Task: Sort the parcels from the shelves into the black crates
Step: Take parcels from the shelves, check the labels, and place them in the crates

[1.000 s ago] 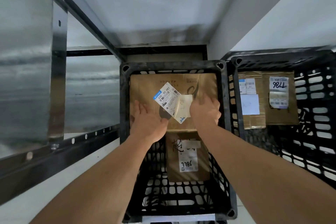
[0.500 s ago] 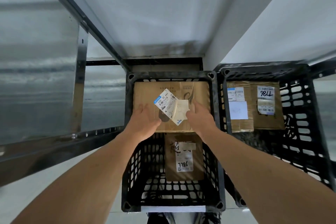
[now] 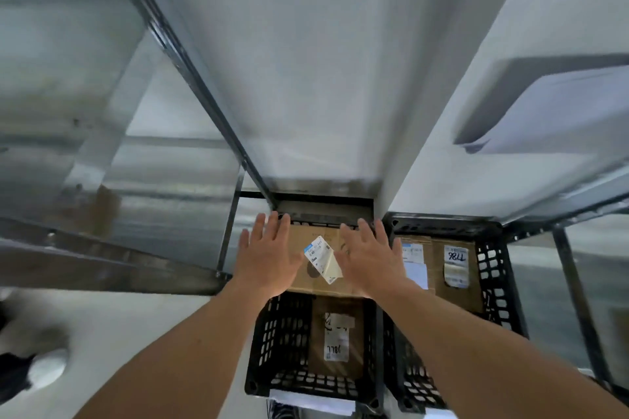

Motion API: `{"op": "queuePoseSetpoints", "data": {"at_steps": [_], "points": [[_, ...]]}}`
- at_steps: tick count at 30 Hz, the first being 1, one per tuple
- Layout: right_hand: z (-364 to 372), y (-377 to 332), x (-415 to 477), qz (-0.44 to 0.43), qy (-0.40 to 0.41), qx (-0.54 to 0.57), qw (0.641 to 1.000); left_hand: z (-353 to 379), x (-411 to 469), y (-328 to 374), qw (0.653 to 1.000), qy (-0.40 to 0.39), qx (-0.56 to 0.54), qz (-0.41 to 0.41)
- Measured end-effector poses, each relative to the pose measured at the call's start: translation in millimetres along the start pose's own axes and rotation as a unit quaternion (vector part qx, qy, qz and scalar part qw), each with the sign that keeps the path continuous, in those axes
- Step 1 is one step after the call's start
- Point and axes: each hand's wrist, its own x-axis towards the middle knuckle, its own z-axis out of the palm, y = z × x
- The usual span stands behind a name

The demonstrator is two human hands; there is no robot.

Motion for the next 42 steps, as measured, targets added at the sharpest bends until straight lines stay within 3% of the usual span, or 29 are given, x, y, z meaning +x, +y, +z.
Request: {"op": "queuePoseSetpoints", "data": {"at_steps": [4,9,15,19,25,30,42], "points": [[-66.0,-24.2,-52.4,-0.047,0.06,-0.06,0.995,-74.3,-48.8,16.4,0.993,0.095,-0.065,-0.031],[-140.1,-48.8,-111.1,-0.085,0.133,-0.083,0.984,-148.3,-106.3,31.0,0.98,0.19,-0.045,-0.035],[-215.7,-70.8,-181.6,-0.096,0.214,-0.1,0.967,-229.9,-169.8,55.7,0.968,0.247,-0.01,-0.028],[-259.8,-75.8,-234.0,-0.095,0.309,-0.102,0.941,-279.8,-209.5,75.8,0.95,0.313,-0.008,0.0],[-318.7,-59.8,-355.2,-0.05,0.448,-0.11,0.886,-336.5,-286.0,120.5,0.9,0.422,-0.018,0.109],[-321.1,-22.7,-481.7,0.024,0.54,-0.111,0.834,-347.7,-371.5,171.8,0.847,0.468,-0.049,0.246],[-272.6,120.9,-729.1,0.23,0.592,-0.111,0.764,-299.8,-535.9,357.8,0.78,0.396,-0.088,0.476]]}}
